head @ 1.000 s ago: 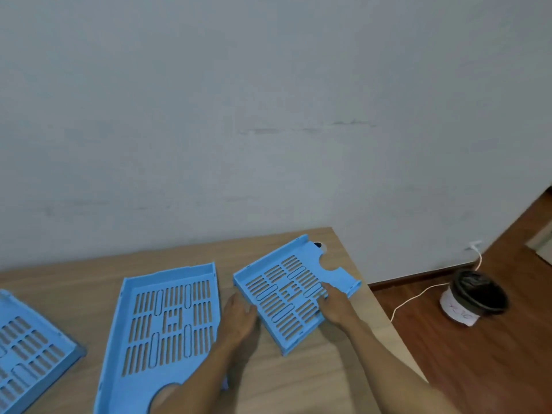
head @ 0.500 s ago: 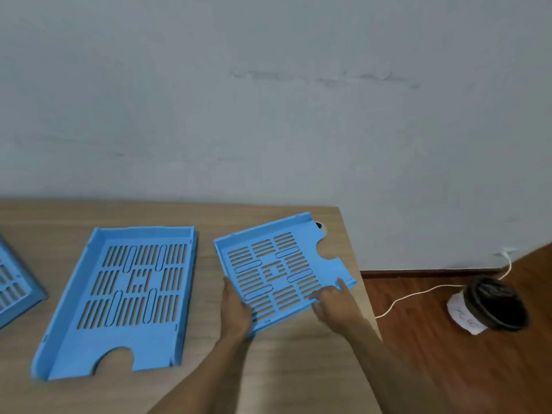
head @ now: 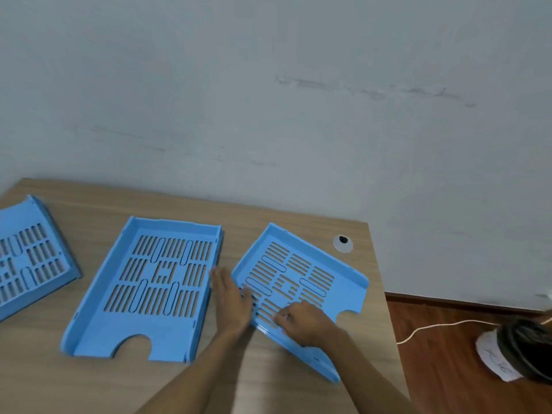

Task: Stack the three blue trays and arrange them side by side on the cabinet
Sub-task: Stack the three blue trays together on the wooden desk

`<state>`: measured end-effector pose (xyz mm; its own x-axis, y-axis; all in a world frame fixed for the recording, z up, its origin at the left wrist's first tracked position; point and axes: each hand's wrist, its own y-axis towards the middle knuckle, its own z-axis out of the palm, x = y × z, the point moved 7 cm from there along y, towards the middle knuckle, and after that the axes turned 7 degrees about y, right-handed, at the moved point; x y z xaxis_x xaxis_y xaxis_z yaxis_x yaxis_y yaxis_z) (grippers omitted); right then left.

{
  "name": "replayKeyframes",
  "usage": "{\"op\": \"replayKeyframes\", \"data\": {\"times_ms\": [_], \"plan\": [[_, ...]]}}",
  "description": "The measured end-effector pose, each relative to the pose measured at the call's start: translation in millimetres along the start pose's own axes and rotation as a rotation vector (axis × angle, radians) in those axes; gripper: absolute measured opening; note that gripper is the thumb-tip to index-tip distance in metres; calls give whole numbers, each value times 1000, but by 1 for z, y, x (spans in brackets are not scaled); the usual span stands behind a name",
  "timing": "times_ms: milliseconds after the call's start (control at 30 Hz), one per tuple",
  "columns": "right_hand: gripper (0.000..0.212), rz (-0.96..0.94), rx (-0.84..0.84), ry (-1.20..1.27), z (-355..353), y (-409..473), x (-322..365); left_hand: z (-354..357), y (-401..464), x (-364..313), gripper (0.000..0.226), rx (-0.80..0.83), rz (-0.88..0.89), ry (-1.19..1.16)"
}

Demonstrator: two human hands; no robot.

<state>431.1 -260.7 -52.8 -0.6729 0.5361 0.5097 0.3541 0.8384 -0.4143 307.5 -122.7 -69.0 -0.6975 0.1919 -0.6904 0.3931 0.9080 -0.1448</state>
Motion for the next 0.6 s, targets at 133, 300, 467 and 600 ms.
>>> {"op": "replayKeyframes", "data": {"times_ms": [133,300,467,600], "plan": [[37,11,-274,168,-64,18,-20,9,-38,7,90,-62,-109,-60],[44,94,-419,0,-106,42,-83,34,-63,6,79,-36,-266,-382],[52,197,-313,-16,-104,60,-121,36,-52,-1,78,-55,-246,-384],[46,220,-295,1,-100,58,-131,41,-35,4,77,-69,-214,-368]]}}
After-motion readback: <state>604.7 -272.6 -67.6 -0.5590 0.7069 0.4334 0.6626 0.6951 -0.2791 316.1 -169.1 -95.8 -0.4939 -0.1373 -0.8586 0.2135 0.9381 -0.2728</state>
